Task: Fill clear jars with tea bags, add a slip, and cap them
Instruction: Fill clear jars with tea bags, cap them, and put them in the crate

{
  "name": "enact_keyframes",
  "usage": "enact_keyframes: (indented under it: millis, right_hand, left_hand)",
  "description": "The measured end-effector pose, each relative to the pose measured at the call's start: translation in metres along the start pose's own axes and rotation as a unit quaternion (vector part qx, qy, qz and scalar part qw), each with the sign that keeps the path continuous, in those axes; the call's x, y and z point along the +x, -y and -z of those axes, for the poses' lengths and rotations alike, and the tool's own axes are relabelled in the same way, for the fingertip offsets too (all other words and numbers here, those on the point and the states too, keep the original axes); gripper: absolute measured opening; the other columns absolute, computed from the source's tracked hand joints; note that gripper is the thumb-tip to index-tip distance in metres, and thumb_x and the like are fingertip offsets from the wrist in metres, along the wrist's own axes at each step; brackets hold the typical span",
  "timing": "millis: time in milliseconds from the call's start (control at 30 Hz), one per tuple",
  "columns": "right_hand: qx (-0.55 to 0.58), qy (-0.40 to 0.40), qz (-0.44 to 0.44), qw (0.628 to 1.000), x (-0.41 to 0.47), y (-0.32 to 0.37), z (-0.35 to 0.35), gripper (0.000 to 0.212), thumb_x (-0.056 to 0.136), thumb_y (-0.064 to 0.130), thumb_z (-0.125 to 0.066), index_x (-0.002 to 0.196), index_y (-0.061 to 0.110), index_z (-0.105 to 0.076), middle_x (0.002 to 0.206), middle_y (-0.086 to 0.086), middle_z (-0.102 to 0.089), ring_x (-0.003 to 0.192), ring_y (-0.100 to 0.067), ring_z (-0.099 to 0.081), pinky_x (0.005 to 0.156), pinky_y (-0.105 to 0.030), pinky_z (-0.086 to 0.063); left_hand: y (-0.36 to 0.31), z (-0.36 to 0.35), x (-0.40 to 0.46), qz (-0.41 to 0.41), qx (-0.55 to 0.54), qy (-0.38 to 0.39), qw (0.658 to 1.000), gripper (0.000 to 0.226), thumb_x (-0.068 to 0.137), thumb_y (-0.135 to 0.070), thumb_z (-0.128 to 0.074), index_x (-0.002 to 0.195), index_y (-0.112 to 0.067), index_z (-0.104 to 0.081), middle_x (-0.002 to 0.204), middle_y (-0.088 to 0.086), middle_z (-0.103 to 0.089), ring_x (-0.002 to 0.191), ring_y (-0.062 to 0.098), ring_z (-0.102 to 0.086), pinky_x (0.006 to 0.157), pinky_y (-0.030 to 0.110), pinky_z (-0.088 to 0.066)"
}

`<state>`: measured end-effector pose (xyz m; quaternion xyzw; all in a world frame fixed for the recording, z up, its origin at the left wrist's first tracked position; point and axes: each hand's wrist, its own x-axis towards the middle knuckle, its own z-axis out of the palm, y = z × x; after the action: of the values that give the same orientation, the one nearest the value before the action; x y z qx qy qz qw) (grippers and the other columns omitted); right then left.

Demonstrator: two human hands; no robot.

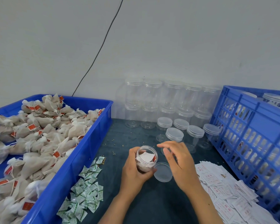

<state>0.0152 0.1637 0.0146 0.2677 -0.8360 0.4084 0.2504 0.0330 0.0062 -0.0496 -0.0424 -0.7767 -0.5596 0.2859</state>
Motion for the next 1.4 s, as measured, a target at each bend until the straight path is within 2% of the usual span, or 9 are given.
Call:
enact_keyframes:
  millis: [67,200,300,600,800,933,1200,1300,1400]
  right_hand:
    - [-0.042,0.050,-0.062,0.996,-0.001,-0.009,0.003,0.030,0.092,0.031,-0.062,0.121,0.032,-0.058,0.115,0.023,-0.056,0.105,0.001,-0.043,0.093,-0.026,-0.041]
    - [-0.125,0.260,-0.148,0.946,-0.010,-0.022,-0.001,0.092,0.074,0.051,-0.074,0.147,0.031,-0.021,0.145,0.011,-0.031,0.133,-0.014,-0.024,0.112,-0.036,-0.028]
    - [-0.174,0.314,-0.159,0.920,-0.014,-0.029,-0.007,0.101,0.074,0.048,-0.075,0.149,0.033,-0.007,0.148,0.005,-0.027,0.137,-0.020,-0.022,0.112,-0.039,-0.026]
    - [-0.063,0.203,-0.110,0.971,-0.011,-0.028,-0.001,0.083,0.082,0.034,-0.068,0.146,0.034,-0.015,0.141,0.010,-0.032,0.127,-0.011,-0.039,0.105,-0.034,-0.037]
    - [0.059,0.114,-0.086,0.988,-0.010,-0.022,0.005,0.086,0.077,0.021,-0.074,0.138,0.049,-0.021,0.125,0.017,-0.038,0.123,0.002,-0.040,0.096,-0.006,-0.033]
    - [0.160,0.084,-0.099,0.978,-0.011,-0.018,0.002,0.079,0.079,0.015,-0.076,0.138,0.040,-0.029,0.127,0.015,-0.044,0.123,-0.005,-0.048,0.103,-0.016,-0.039]
    - [0.247,0.048,-0.073,0.965,-0.013,-0.005,-0.005,0.049,0.084,0.020,-0.063,0.130,0.025,-0.046,0.125,0.004,-0.050,0.112,-0.021,-0.059,0.089,-0.035,-0.052]
    - [0.305,0.022,-0.094,0.947,-0.012,-0.003,-0.006,0.041,0.085,0.021,-0.059,0.126,0.020,-0.053,0.125,-0.003,-0.052,0.105,-0.023,-0.063,0.081,-0.030,-0.053]
    - [0.340,-0.001,-0.115,0.933,-0.010,-0.002,-0.007,0.041,0.086,0.019,-0.062,0.126,0.015,-0.057,0.126,-0.006,-0.055,0.109,-0.017,-0.062,0.083,-0.022,-0.050]
  left_hand:
    - [-0.001,0.001,0.000,0.002,-0.007,-0.004,1.000,0.065,0.061,-0.030,-0.090,0.109,-0.040,-0.047,0.107,-0.018,-0.064,0.099,0.008,-0.063,0.082,0.024,-0.050]
    - [-0.002,0.002,0.002,0.013,-0.040,-0.023,0.999,0.062,0.058,-0.030,-0.089,0.105,-0.040,-0.050,0.104,-0.016,-0.065,0.095,0.007,-0.064,0.078,0.013,-0.047]
    - [0.001,0.002,0.004,0.010,-0.047,-0.031,0.998,0.065,0.059,-0.021,-0.091,0.110,-0.038,-0.053,0.107,-0.018,-0.064,0.098,0.004,-0.062,0.081,0.009,-0.044]
    - [0.002,0.001,0.003,-0.002,-0.021,0.000,1.000,0.073,0.061,-0.021,-0.091,0.123,-0.032,-0.053,0.117,-0.011,-0.062,0.112,0.010,-0.059,0.095,0.026,-0.047]
    - [0.006,0.003,0.004,-0.010,0.015,0.022,1.000,0.080,0.066,-0.016,-0.085,0.132,-0.035,-0.044,0.128,-0.014,-0.044,0.123,-0.001,-0.045,0.099,0.009,-0.035]
    - [0.012,0.003,0.003,0.018,0.036,0.048,0.998,0.072,0.067,-0.009,-0.079,0.113,-0.036,-0.030,0.121,-0.006,-0.039,0.118,0.012,-0.047,0.098,0.031,-0.046]
    - [0.001,0.005,-0.001,-0.019,-0.018,0.062,0.998,0.067,0.062,-0.026,-0.083,0.116,-0.044,-0.049,0.118,-0.011,-0.057,0.112,0.008,-0.056,0.091,0.024,-0.047]
    - [-0.003,0.005,0.000,-0.013,-0.077,0.066,0.995,0.073,0.060,-0.020,-0.089,0.121,-0.043,-0.056,0.120,-0.006,-0.062,0.112,0.015,-0.060,0.094,0.032,-0.049]
    - [-0.007,0.004,0.001,0.012,-0.139,0.078,0.987,0.087,0.058,-0.019,-0.091,0.133,-0.042,-0.053,0.114,-0.005,-0.067,0.106,0.010,-0.064,0.090,0.021,-0.048]
